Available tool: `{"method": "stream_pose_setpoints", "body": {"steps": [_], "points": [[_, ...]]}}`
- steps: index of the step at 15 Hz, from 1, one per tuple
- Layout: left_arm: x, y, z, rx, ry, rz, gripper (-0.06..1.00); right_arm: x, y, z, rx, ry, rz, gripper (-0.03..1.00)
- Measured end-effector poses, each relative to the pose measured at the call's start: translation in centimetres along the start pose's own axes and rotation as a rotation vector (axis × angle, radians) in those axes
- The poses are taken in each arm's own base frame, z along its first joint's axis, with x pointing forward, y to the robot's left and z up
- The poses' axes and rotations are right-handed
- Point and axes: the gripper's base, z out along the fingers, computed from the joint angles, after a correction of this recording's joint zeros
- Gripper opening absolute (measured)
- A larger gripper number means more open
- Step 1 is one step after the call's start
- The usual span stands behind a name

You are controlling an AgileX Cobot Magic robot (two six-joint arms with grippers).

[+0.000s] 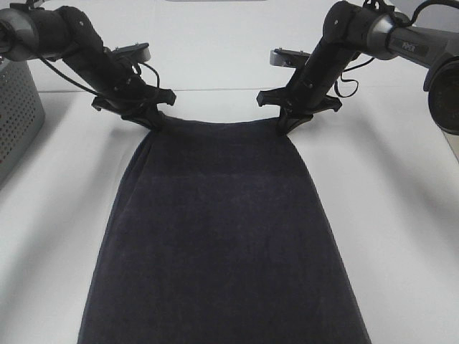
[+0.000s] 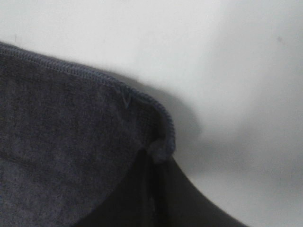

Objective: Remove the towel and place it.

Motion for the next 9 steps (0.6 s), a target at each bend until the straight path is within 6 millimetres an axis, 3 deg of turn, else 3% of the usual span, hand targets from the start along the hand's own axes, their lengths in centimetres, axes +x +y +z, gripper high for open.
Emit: {"method": "stream_pose_setpoints", "body": {"steps": [4,9], "points": [[-2.2,0.0,-1.2,-0.046,-0.14,0.066,0.02,-1.9,-0.2,-1.8,0.071,-0.136,-0.043,0.01],[-3.3,0.3,-1.4,-0.092,-0.268,0.134,0.02,-2.9,-0.5,-2.1,0.105,-0.246,-0.057,0.01]]}}
